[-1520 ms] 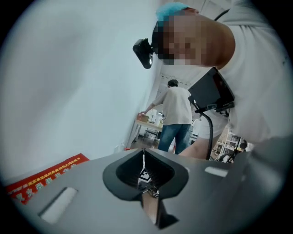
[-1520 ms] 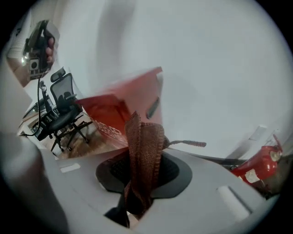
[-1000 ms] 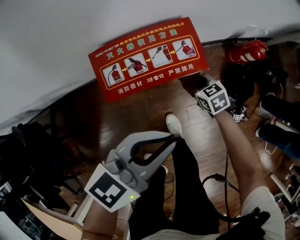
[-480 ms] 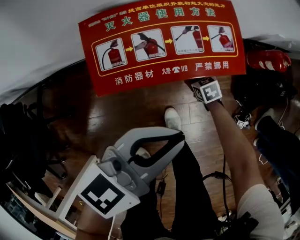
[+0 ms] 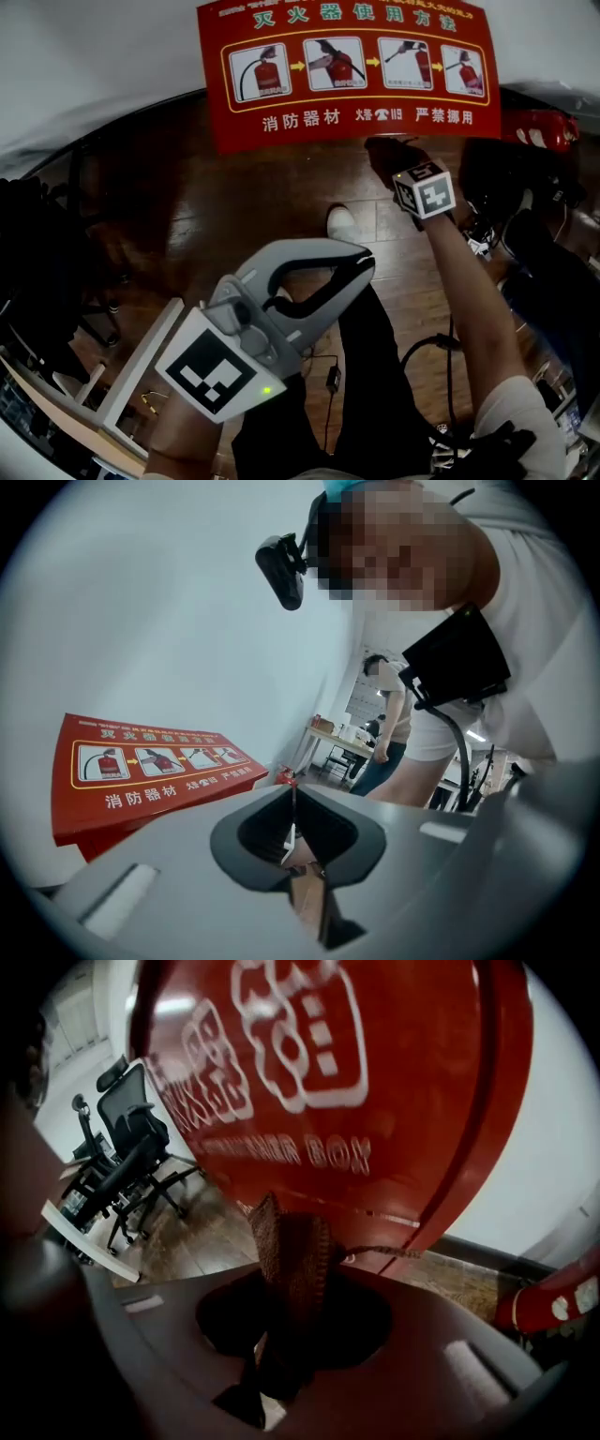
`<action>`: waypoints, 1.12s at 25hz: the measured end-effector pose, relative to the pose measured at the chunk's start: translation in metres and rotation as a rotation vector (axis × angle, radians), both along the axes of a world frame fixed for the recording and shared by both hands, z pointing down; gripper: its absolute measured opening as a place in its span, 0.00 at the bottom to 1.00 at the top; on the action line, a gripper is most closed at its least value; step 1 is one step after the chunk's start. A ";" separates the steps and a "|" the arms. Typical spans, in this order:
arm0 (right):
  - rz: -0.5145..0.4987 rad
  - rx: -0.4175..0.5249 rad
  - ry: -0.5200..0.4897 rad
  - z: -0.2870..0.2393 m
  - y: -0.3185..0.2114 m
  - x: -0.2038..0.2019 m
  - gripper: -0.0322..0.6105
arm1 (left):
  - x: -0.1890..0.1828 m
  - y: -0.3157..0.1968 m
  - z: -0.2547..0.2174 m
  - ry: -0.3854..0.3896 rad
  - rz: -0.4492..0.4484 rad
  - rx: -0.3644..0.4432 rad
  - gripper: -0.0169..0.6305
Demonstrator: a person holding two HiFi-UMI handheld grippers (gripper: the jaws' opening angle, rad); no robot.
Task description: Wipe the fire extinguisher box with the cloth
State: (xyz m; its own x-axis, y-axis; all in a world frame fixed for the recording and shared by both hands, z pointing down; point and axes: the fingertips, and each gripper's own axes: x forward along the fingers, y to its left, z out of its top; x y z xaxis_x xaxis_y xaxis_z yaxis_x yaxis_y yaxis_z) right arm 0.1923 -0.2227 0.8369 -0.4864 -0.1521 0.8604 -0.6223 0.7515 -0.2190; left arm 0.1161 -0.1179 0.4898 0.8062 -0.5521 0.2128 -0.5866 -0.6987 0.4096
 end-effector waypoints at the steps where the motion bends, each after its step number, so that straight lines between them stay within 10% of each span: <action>1: -0.003 0.015 -0.024 -0.023 0.004 -0.004 0.20 | -0.001 0.006 -0.007 0.001 0.001 0.005 0.04; 11: 0.141 0.167 -0.270 -0.191 0.002 -0.032 0.20 | -0.023 0.070 -0.054 -0.014 0.013 0.049 0.04; 28: 0.087 0.059 -0.096 0.003 -0.012 -0.064 0.20 | -0.048 0.057 0.016 0.016 -0.073 -0.007 0.05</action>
State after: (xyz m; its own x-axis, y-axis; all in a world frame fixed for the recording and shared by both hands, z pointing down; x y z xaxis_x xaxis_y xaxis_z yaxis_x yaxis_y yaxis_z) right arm 0.1283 -0.2344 0.8401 -0.5487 -0.2467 0.7988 -0.6644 0.7087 -0.2375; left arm 0.0681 -0.0607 0.5054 0.7673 -0.6079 0.2042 -0.6290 -0.6513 0.4245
